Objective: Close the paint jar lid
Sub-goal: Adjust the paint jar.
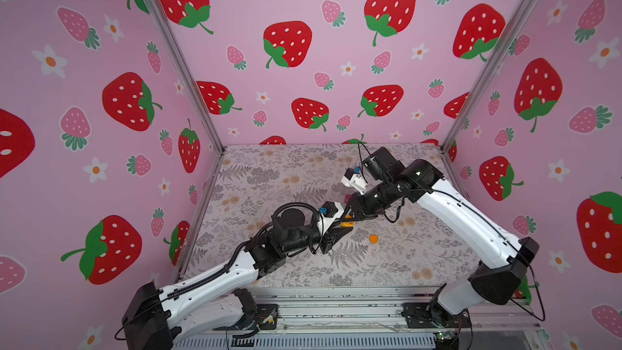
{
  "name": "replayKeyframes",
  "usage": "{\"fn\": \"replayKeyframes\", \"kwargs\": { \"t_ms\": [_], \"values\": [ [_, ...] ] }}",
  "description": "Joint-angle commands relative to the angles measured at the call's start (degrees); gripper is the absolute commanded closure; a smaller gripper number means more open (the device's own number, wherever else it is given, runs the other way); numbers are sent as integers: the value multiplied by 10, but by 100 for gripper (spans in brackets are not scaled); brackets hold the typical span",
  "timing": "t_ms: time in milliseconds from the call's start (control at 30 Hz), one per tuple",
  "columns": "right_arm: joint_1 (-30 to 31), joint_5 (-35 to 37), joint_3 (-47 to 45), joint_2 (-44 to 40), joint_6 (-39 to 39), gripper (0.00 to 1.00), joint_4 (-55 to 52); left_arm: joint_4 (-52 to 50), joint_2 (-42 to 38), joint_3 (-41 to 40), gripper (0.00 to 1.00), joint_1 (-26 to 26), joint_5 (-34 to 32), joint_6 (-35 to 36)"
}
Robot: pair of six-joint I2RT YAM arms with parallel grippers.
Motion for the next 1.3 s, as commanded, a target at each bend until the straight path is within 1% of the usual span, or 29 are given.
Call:
{"fn": "replayKeyframes", "kwargs": {
  "t_ms": [0, 100, 267, 367, 500, 600, 900, 1067, 1267],
  "values": [
    [2, -35, -16, -15, 15, 79, 9, 43, -22, 15, 82, -1, -10, 9],
    [0, -39, -27, -21, 22, 79, 21, 44, -28, 15, 80, -1, -8, 9],
    [-1, -61, -47, -32, 39, 79, 52, 48, -34, 13, 79, -1, -8, 8],
    [-2, -61, -53, -33, 42, 80, 56, 51, -41, 11, 79, -1, -9, 6],
    [-2, -61, -57, -35, 45, 81, 58, 51, -53, 7, 76, -1, -12, 5],
    [-2, -61, -59, -34, 47, 81, 62, 51, -61, 5, 71, -1, -14, 6],
    [-2, -63, -61, -35, 51, 81, 68, 56, -66, 3, 65, -1, -17, 7],
    [-2, -63, -67, -37, 53, 81, 69, 57, -72, 2, 62, -1, -19, 7],
    [-2, -64, -70, -39, 55, 81, 72, 54, -82, -1, 62, -1, -24, 8]
  ]
}}
